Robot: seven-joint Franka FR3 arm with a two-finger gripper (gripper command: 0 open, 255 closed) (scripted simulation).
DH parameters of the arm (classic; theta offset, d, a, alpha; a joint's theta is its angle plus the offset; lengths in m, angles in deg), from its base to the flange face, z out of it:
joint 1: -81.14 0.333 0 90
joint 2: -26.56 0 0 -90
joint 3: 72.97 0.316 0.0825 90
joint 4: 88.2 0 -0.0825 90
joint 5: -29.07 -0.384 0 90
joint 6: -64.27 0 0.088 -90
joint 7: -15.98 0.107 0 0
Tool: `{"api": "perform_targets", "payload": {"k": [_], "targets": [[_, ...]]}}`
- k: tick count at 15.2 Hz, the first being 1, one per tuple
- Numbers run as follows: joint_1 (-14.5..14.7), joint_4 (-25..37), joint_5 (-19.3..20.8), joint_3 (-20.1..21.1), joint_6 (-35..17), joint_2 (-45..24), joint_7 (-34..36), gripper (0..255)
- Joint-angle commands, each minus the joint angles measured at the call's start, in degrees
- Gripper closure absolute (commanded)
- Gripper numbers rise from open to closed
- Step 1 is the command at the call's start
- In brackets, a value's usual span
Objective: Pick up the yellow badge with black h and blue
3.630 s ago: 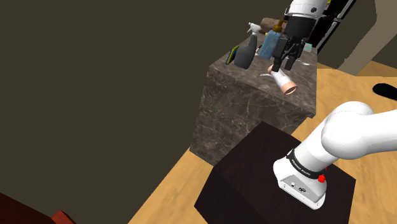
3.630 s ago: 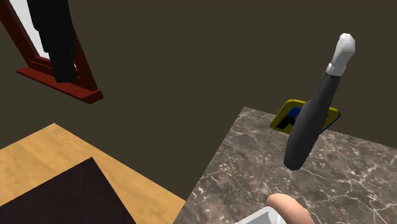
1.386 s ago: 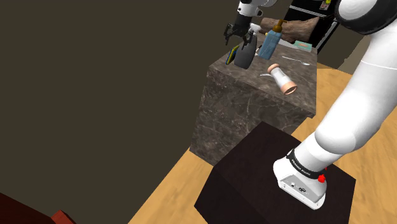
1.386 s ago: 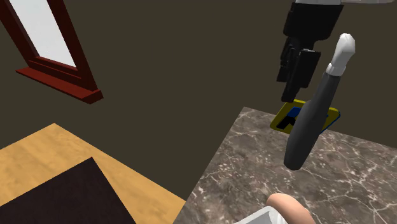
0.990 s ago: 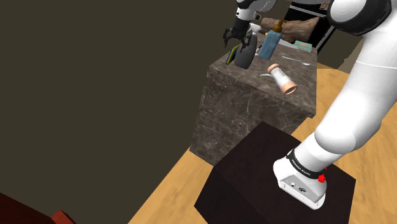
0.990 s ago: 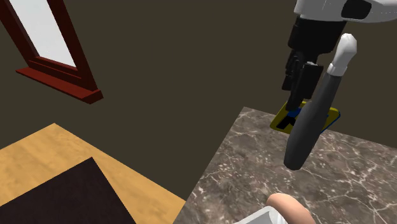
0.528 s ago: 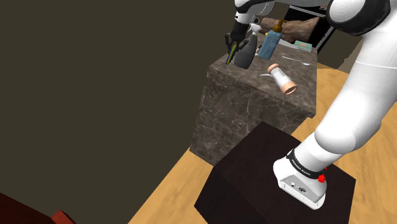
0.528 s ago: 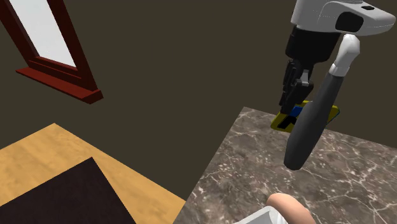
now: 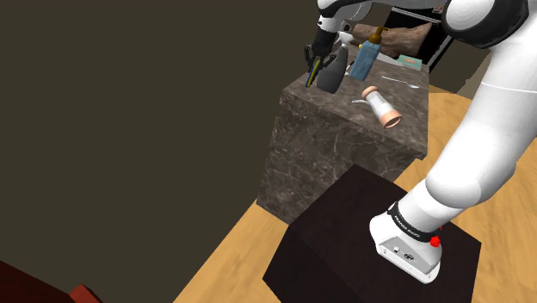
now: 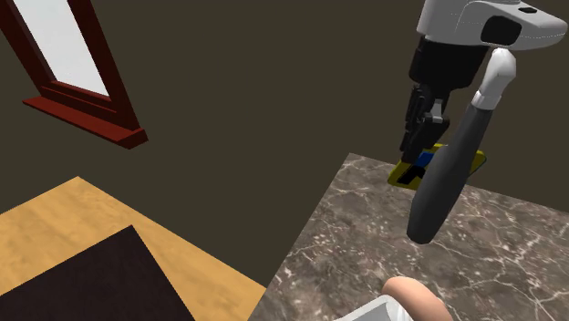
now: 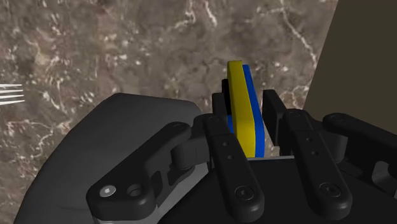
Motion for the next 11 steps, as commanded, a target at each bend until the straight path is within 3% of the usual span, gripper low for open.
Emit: {"api": "perform_targets", "payload": {"k": [1,11], "targets": [[-0.06,0.72,0.06,-0.06,1.06,0.10,0.03,255],[-0.13,6.88,0.37,-0.18,8.31,1.21,0.40,255]]}}
